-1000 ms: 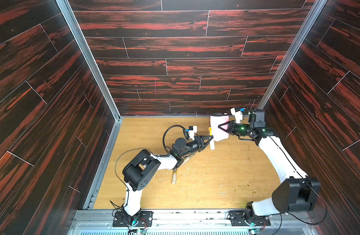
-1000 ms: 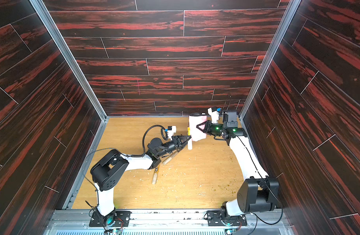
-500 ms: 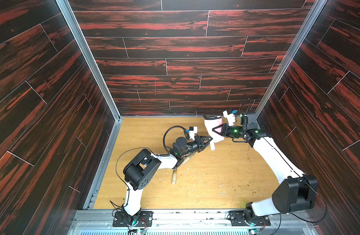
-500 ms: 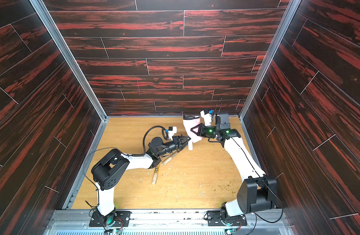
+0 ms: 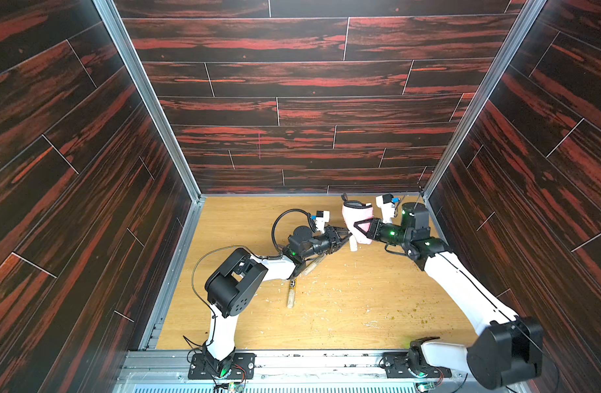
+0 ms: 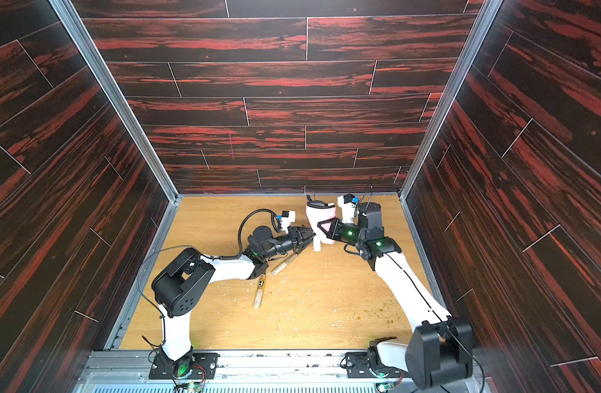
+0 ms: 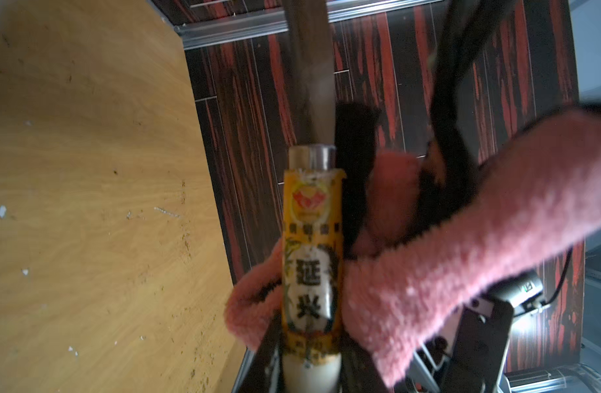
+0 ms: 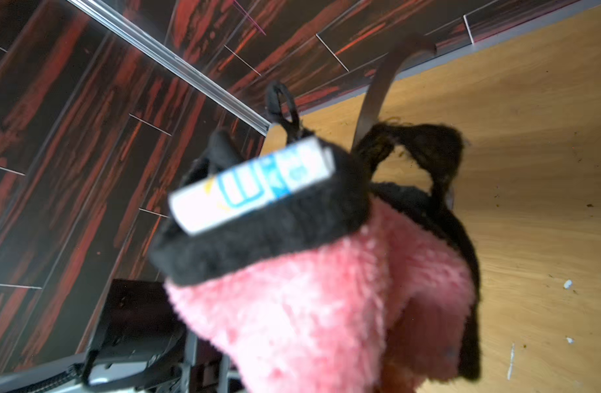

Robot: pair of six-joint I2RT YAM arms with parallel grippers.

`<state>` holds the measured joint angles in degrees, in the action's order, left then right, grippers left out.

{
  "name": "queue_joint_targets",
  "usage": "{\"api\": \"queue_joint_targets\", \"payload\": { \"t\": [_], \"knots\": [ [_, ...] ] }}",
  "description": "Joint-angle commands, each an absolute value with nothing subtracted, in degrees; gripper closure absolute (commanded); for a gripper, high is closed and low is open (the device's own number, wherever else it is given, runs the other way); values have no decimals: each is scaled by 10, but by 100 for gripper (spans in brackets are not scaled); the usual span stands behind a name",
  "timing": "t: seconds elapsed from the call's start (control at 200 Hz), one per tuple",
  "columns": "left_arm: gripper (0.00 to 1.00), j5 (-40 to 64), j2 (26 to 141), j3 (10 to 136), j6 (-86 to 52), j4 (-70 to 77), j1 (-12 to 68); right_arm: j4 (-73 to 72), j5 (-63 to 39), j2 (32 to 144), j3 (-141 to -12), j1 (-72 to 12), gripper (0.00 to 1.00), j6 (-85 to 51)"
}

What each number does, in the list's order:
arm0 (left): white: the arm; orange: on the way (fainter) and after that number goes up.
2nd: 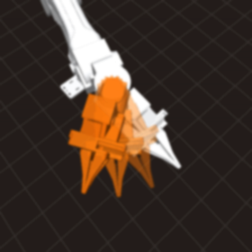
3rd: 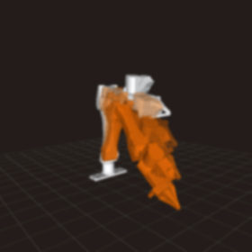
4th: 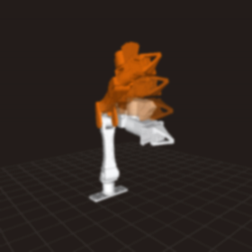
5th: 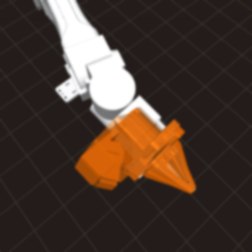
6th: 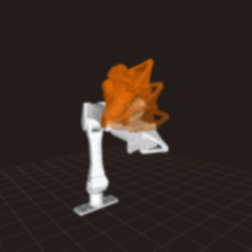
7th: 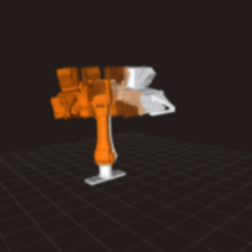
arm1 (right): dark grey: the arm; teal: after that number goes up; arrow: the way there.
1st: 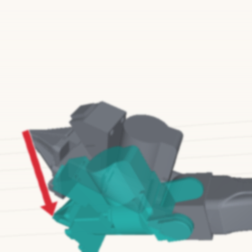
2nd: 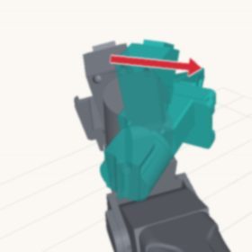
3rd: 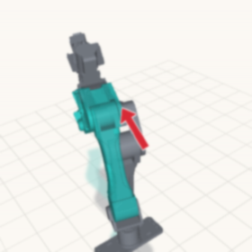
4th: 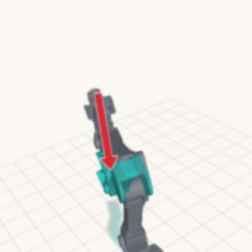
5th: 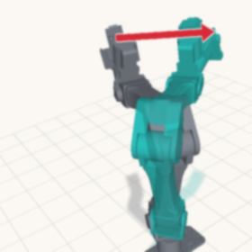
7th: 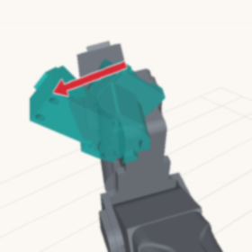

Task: Wipe small sickles with rags
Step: Wipe the small sickle.

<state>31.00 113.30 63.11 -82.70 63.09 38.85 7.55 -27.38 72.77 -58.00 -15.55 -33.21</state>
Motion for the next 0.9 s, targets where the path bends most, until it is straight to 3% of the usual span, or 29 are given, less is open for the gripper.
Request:
{"api": "queue_joint_targets", "payload": {
  "t": [0.0,0.331,0.646,0.892],
  "knots": [
    [100,270,1110,693,-811,711,367,164,-321,717,-539,-193,100,-364],
    [100,282,1113,722,-797,685,352,191,-285,681,-509,-199,100,-366],
    [100,295,1051,619,-753,641,356,333,-149,684,-650,-157,100,-287],
    [100,318,1035,615,-728,595,408,304,-181,770,-739,-136,100,-248]
  ]
}}
